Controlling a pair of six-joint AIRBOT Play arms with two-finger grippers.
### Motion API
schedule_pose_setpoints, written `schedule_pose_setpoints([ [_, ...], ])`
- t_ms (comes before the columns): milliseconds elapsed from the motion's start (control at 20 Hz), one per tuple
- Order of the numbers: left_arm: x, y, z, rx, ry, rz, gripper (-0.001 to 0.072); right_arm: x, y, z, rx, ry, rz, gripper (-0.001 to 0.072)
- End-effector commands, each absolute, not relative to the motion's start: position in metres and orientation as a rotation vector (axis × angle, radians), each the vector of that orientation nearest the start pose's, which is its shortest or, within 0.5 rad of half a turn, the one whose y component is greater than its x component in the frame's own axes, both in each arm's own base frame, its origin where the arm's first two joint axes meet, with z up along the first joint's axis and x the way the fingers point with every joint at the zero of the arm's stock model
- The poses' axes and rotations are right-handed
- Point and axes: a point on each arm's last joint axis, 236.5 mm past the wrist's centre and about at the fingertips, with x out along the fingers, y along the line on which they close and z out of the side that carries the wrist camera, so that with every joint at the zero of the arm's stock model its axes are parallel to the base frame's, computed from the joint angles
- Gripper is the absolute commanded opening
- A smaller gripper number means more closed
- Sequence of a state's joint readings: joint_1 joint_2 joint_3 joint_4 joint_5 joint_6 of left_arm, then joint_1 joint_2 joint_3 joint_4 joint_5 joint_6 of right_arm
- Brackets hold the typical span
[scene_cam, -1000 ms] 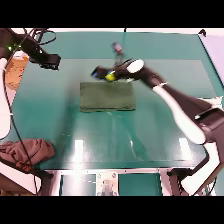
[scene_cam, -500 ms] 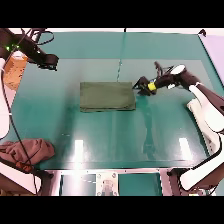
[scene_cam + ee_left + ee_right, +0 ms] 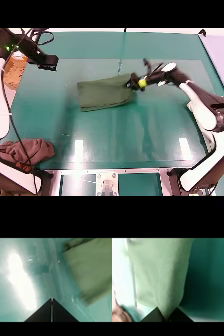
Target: Fold the shirts.
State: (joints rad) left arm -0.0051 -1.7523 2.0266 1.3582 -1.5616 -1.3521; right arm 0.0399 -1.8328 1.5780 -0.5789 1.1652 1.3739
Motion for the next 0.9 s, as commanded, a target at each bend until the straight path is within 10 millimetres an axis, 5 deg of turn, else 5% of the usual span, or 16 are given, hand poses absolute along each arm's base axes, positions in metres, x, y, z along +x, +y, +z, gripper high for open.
schedule_pose_setpoints([
  [0,0.484,-0.052,0.083,0.051,1.276,-0.326,0.0025,0.504,0.137,0.099,0.785,1.084,0.58,0.0015],
  [200,0.483,-0.052,0.083,0.051,1.281,-0.328,0.0025,0.489,0.01,0.174,0.819,0.883,0.37,0.0015],
  [500,0.482,-0.052,0.083,0.044,1.286,-0.324,0.0026,0.44,-0.172,0.205,0.929,0.673,0.031,0.0015],
  [650,0.485,-0.053,0.083,0.035,1.275,-0.319,0.0025,0.406,-0.228,0.203,0.964,0.639,-0.087,0.0015],
  [850,0.485,-0.053,0.084,0.023,1.275,-0.311,0.0025,0.362,-0.258,0.198,0.969,0.692,-0.17,0.0015],
])
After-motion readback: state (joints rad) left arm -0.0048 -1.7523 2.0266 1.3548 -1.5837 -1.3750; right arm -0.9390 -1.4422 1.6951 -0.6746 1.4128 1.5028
